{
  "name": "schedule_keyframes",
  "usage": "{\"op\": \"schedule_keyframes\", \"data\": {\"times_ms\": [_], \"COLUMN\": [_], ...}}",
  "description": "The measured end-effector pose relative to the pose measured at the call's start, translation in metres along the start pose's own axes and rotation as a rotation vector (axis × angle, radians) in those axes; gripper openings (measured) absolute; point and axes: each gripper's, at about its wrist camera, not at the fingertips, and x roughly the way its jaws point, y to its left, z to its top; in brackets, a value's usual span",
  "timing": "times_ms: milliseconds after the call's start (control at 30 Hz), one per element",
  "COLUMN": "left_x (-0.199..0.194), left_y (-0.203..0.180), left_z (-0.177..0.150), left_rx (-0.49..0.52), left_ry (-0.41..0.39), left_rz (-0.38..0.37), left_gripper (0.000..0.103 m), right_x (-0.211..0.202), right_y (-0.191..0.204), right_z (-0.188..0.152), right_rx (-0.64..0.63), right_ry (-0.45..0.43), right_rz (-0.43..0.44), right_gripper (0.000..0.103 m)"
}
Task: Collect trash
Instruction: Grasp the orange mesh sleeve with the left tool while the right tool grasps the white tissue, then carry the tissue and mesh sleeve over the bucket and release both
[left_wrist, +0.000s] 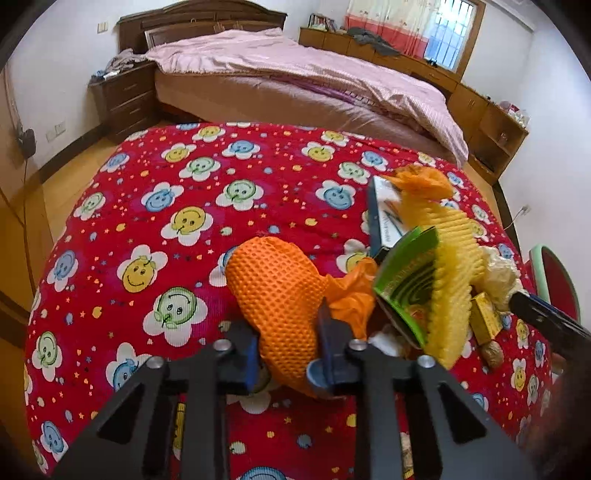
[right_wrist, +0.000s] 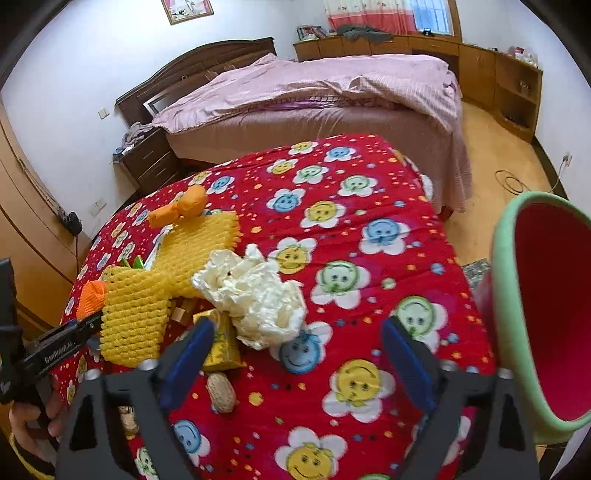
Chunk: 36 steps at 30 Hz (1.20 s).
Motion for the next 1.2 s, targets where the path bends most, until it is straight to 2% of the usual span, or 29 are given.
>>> {"op": "schedule_keyframes", "data": {"times_ms": [33,133,233,267,367,667,900,1200], "left_x": [-0.004,-0.018,-0.036,-0.040,-0.052,-0.086,-0.105,-0.107], "left_y": [0.000,0.007,0.017,0.019,0.023,0.003,-0.029,-0.076], "left_z": [0.000,0.002,0.004,0.005,0.005,-0.004,-0.005,-0.008], "left_rx": [-0.005,-0.040,-0.078,-0.086,-0.099,-0.058,-0.005,0.065], "left_ry": [-0.010,-0.050,-0.099,-0.110,-0.132,-0.178,-0.205,-0.185], "left_rz": [-0.003,-0.005,0.004,0.005,0.003,-0.044,-0.096,-0.183], "left_gripper": [0.021,0.019,0.019,0.019,0.019,0.019,0.019,0.019], "right_x": [0.002,0.007,0.009,0.008,0.002,-0.030,-0.074,-0.125], "right_y": [0.002,0.007,0.010,0.011,0.010,0.005,-0.004,-0.030], "right_z": [0.001,0.001,0.001,0.000,-0.001,-0.006,-0.016,-0.031], "right_rx": [-0.002,-0.011,-0.022,-0.020,-0.003,0.023,0.038,0.092], "right_ry": [0.000,-0.012,-0.017,-0.018,-0.043,-0.114,-0.194,-0.267], "right_rz": [0.008,0.021,0.023,0.027,0.038,0.059,0.057,0.021], "right_gripper": [0.085,0.069,0.049,0.039,0.032,0.023,0.022,0.022]}}
